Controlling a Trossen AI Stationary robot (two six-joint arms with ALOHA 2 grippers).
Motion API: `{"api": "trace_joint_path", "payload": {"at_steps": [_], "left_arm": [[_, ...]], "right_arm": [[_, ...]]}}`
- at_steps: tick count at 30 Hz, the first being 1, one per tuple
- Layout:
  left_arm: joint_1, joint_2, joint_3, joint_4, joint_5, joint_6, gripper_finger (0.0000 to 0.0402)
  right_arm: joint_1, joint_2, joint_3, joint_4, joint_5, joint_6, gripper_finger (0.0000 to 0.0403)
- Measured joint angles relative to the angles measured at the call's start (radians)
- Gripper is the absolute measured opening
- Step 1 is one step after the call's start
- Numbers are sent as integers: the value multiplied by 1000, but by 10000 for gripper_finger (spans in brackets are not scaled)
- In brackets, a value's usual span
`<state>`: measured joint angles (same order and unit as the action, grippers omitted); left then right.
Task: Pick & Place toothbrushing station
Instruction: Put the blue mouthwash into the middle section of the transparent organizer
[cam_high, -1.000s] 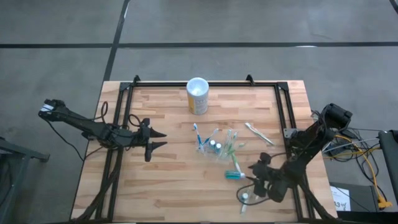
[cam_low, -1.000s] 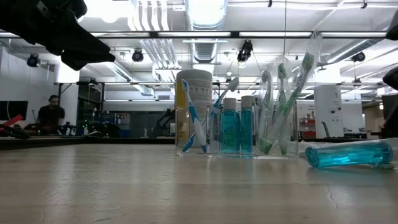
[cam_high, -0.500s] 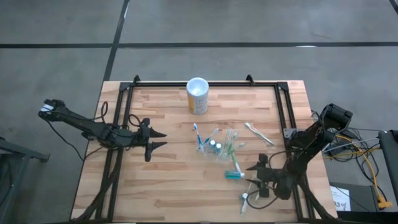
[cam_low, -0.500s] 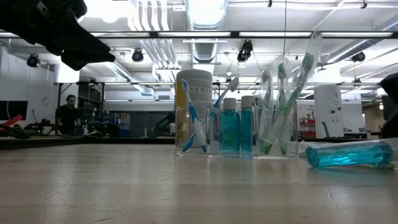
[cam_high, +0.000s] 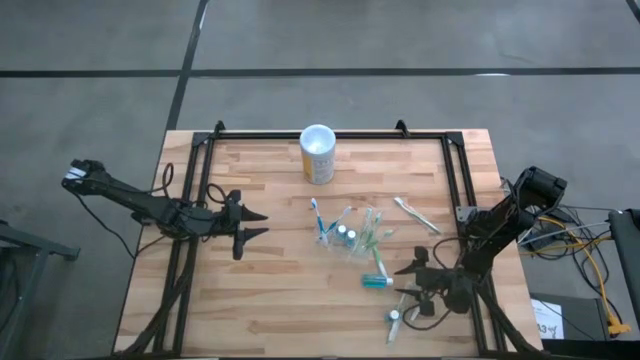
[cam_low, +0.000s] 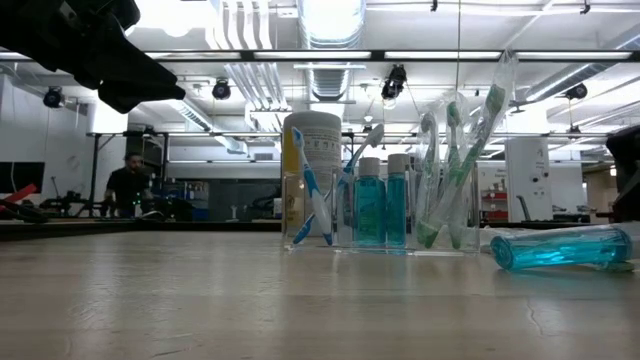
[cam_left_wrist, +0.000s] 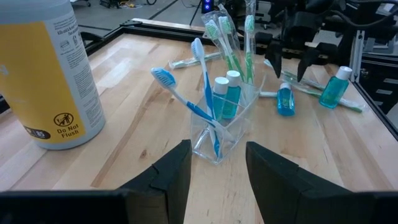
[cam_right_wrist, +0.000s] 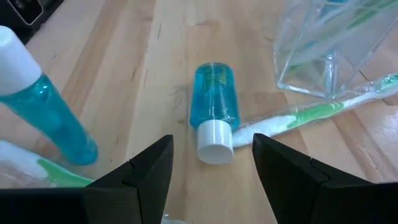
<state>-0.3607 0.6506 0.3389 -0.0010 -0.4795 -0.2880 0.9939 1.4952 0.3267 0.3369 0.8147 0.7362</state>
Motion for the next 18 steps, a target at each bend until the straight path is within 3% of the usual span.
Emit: {"api": "trace_joint_path", "payload": {"at_steps": [7, 18], "left_arm": [[0, 0, 0, 0, 0, 0, 157], [0, 0, 0, 0, 0, 0, 157]], "right_arm": [[-57, 0, 20, -4, -116, -10, 216], [-120, 0, 42, -20, -212, -55, 216]]}}
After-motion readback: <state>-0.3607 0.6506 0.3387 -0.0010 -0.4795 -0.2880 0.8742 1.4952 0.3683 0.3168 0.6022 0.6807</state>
